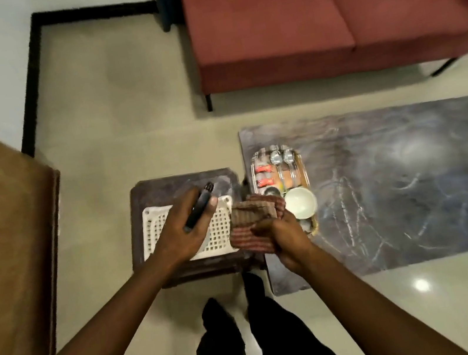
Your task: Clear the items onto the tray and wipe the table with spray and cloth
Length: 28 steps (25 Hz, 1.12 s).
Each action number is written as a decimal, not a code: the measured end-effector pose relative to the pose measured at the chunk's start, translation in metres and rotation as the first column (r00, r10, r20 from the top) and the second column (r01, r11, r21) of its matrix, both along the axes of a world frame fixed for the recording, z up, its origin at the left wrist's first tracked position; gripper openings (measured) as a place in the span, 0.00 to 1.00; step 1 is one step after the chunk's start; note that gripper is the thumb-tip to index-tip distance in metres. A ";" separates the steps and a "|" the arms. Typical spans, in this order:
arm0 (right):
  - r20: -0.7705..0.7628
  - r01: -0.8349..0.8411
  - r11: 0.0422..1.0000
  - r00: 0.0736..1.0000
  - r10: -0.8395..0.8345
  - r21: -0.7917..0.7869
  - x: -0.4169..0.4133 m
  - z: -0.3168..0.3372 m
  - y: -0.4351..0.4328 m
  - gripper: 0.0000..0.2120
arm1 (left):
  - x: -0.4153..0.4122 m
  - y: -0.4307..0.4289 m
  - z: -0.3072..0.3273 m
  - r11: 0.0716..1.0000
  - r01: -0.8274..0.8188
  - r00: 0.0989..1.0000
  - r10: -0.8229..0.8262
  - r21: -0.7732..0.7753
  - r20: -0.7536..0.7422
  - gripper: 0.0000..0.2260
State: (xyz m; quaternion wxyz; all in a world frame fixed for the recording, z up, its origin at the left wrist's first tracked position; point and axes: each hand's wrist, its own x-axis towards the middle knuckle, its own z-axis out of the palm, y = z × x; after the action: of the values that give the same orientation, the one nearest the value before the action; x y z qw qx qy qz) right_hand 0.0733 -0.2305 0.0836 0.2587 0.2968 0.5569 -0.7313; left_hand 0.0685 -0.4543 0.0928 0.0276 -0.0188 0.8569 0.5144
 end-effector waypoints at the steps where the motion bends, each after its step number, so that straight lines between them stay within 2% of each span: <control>1: -0.021 0.060 0.997 0.998 -0.061 -0.046 0.012 0.010 0.020 0.26 | 0.003 0.017 0.016 0.999 0.040 0.999 -0.040 0.011 -0.019 0.10; 6: -0.110 0.329 0.923 0.928 -0.355 -0.198 0.071 0.038 0.138 0.27 | 0.029 0.119 0.064 0.977 0.173 0.985 -0.168 0.123 -0.050 0.17; 11: -0.121 0.516 0.834 0.831 -0.543 -0.196 0.123 0.058 0.274 0.24 | 0.056 0.262 0.090 0.956 0.259 0.966 -0.257 0.137 -0.039 0.19; 12: -0.131 0.528 0.829 0.823 -0.553 -0.182 0.130 0.062 0.300 0.24 | 0.057 0.289 0.095 0.951 0.282 0.959 -0.277 0.131 -0.049 0.18; 15: -0.170 0.540 0.830 0.813 -0.558 -0.142 0.151 0.079 0.392 0.22 | 0.061 0.389 0.107 0.933 0.326 0.944 -0.314 0.150 -0.100 0.22; 18: -0.198 0.562 0.821 0.797 -0.570 -0.101 0.170 0.093 0.478 0.21 | 0.061 0.481 0.116 0.911 0.369 0.928 -0.352 0.184 -0.120 0.17; 22: -0.228 0.562 0.822 0.791 -0.567 -0.093 0.178 0.105 0.569 0.20 | 0.057 0.575 0.126 0.901 0.377 0.924 -0.350 0.213 -0.153 0.18; 28: -0.212 0.589 0.806 0.781 -0.587 -0.059 0.156 0.091 0.690 0.18 | 0.023 0.696 0.107 0.894 0.400 0.913 -0.370 0.203 -0.173 0.18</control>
State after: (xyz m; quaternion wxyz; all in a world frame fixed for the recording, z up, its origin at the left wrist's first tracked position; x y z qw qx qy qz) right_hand 0.2294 0.4591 0.1741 -0.0469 0.3742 0.4654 -0.8008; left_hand 0.0912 0.2421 0.2001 0.0755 0.1882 0.7768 0.5962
